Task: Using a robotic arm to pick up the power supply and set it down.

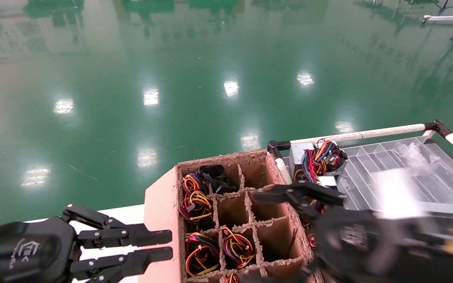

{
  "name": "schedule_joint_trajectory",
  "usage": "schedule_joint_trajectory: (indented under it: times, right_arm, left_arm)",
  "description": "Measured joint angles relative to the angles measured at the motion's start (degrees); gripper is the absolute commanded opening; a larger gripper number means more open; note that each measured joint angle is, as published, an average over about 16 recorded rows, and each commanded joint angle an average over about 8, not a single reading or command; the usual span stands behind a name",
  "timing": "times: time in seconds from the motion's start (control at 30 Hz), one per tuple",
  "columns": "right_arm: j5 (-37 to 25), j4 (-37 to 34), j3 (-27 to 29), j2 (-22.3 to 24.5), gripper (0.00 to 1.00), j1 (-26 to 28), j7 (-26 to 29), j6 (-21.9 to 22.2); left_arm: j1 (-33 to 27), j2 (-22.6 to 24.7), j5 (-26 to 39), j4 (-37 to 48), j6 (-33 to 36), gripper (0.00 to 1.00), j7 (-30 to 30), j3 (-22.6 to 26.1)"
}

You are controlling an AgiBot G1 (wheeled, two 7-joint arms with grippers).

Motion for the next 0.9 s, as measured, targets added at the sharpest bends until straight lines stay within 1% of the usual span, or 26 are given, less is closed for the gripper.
schedule_joint_trajectory:
  times: [0.17, 0.4, 0.6, 0.8, 0.87, 0.9]
  right_arm:
    - [-8.34, -4.12, -3.58, -5.60, 1.00, 4.63, -2.24, 3.55]
    - [-18.40, -13.19, -8.29, -14.52, 1.00, 11.39, -7.21, 7.90]
    - [-24.94, -21.58, -11.22, -21.10, 1.00, 16.05, -11.70, 12.07]
    - [-29.50, -28.95, -13.15, -25.73, 1.00, 19.40, -14.84, 15.82]
    - [-30.62, -31.05, -13.64, -26.92, 0.99, 20.27, -15.57, 16.85]
    - [-31.11, -32.00, -13.86, -27.45, 0.95, 20.67, -15.90, 17.29]
  left_arm:
    - [-0.01, 0.00, -0.01, 0.01, 0.00, 0.00, 0.01, 0.02]
    - [-0.02, -0.01, -0.02, 0.01, 0.00, 0.00, 0.02, 0.03]
    - [-0.02, -0.01, -0.03, 0.02, -0.01, 0.00, 0.03, 0.05]
    - [-0.02, -0.02, -0.04, 0.02, -0.01, 0.00, 0.03, 0.07]
    - [-0.03, -0.02, -0.04, 0.02, -0.02, 0.04, 0.04, 0.07]
    - [-0.03, -0.02, -0.05, 0.02, -0.02, 0.08, 0.04, 0.07]
